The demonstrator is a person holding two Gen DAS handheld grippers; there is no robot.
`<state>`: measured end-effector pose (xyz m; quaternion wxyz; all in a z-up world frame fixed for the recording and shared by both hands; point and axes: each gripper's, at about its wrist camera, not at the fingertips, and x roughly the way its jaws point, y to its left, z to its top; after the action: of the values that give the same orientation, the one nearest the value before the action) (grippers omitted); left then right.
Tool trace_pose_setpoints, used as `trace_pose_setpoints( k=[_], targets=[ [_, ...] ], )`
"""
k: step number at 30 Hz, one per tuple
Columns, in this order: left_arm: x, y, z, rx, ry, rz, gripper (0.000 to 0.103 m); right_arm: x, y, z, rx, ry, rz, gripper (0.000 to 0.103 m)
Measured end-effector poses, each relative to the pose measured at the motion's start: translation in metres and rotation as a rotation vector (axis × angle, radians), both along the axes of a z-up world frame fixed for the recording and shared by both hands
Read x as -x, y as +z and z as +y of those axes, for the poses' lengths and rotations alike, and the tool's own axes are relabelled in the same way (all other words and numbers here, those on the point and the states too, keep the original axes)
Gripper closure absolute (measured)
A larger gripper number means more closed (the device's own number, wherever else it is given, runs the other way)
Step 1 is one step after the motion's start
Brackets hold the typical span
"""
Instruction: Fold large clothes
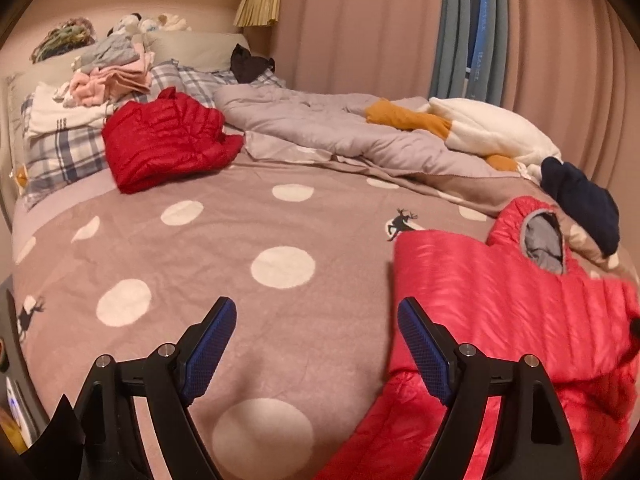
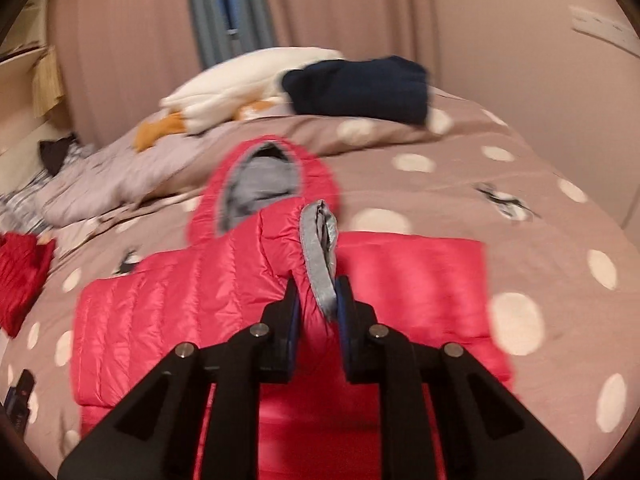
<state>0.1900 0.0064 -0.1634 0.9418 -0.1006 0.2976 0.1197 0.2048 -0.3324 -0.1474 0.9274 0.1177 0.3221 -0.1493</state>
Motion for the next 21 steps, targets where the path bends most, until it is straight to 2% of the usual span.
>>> trace_pose_setpoints(
  k=[6,10,11,14,15,16,18,21],
  targets=[
    [-0.005,-0.003,0.000,0.011,0.016,0.024,0.021,0.013,-0.022,-0.036,-0.049,-0.066,0.044,0.084],
    [-0.010,-0.008,-0.007,0.015,-0.006,0.047,0.021,0.014,-0.038,-0.042,-0.078,-0.071,0.110,0.062],
    [-0.010,-0.008,-0.009,0.006,-0.010,0.047,0.021,0.017,-0.039,-0.043,-0.088,-0.063,0.096,0.053],
    [-0.009,-0.010,-0.014,-0.022,-0.031,0.042,0.021,0.022,-0.034,-0.041,-0.083,-0.039,0.085,0.042],
    [-0.009,-0.011,-0.016,-0.032,-0.041,0.044,0.021,0.023,-0.031,-0.040,-0.076,-0.037,0.087,0.032],
    [-0.008,-0.011,-0.016,-0.028,-0.052,0.042,0.021,0.025,-0.027,-0.039,-0.072,-0.033,0.081,0.016],
    [-0.008,-0.013,-0.015,-0.014,-0.064,0.039,0.021,0.033,-0.018,-0.038,-0.078,-0.022,0.035,0.002],
    [-0.007,-0.014,-0.015,-0.004,-0.061,0.034,0.021,0.041,-0.006,-0.031,-0.060,0.005,-0.017,0.002]
  ],
)
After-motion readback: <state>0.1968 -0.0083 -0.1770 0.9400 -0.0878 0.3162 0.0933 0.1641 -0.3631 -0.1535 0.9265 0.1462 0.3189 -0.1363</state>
